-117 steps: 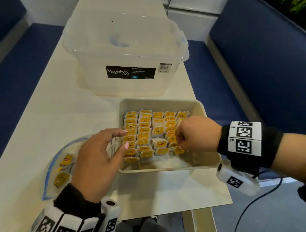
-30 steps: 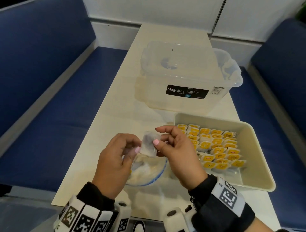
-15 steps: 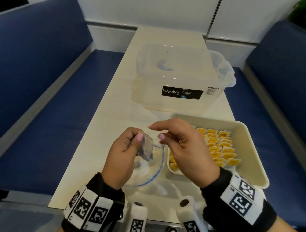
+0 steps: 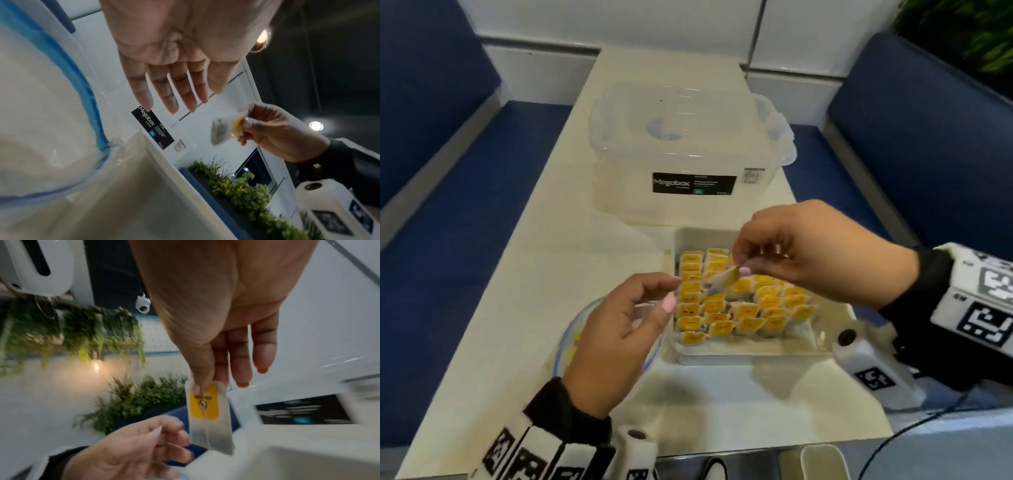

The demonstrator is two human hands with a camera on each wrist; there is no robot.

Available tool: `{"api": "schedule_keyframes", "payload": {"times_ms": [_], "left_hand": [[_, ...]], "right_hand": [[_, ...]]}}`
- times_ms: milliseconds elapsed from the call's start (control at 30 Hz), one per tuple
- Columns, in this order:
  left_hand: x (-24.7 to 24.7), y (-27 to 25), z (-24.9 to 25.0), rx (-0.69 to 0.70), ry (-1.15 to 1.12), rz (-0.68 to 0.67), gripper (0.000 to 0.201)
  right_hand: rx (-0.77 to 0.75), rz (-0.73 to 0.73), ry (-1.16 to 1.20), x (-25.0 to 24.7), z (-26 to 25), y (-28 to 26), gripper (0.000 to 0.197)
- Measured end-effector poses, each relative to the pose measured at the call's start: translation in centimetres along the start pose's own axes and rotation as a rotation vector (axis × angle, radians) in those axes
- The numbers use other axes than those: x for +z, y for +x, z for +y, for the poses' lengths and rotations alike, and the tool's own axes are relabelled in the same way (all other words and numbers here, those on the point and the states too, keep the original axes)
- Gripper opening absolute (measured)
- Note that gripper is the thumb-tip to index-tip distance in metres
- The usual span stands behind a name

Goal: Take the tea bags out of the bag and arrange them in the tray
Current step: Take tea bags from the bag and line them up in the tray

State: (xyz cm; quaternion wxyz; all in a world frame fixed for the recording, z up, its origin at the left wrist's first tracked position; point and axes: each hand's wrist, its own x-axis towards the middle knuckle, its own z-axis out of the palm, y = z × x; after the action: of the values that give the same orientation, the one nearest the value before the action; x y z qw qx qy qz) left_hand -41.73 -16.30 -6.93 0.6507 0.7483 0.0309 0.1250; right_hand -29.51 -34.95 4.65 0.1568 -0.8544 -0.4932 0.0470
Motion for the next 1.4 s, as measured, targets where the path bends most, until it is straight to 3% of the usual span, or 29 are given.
{"api": "schedule_keyframes", "payload": {"times_ms": [167,367,567,1267,1400], "left_hand": [[-0.2,-0.5,-1.6,0.083,0.481,-0.002,0.019],[0.5,-0.9,-2.2,0.008,0.586,-0.028,0.033],[0.8,-0.9,-2.1,-0.053,0.566,-0.002,0.026],[0.9,-1.1,-0.9,-0.066,0.526,0.035,0.029],[-0.2,-1.1,-1.3,-0.033,0.522,0.068,0.014]], "right_hand": [[0.264,-0.221,-0.211,-0.8,5.0,-3.7,0.008],[0.379,-0.481,-0.400,2.2,7.5,-5.7,0.018],[0.364,-0.601,-0.458,5.1,8.7,-5.1,0.015],[0.441,-0.646,-0.444,7.0,9.8,-3.7,0.018],[0.457,-0.609,-0.452,5.8,9.0,-3.3,0.011]]}}
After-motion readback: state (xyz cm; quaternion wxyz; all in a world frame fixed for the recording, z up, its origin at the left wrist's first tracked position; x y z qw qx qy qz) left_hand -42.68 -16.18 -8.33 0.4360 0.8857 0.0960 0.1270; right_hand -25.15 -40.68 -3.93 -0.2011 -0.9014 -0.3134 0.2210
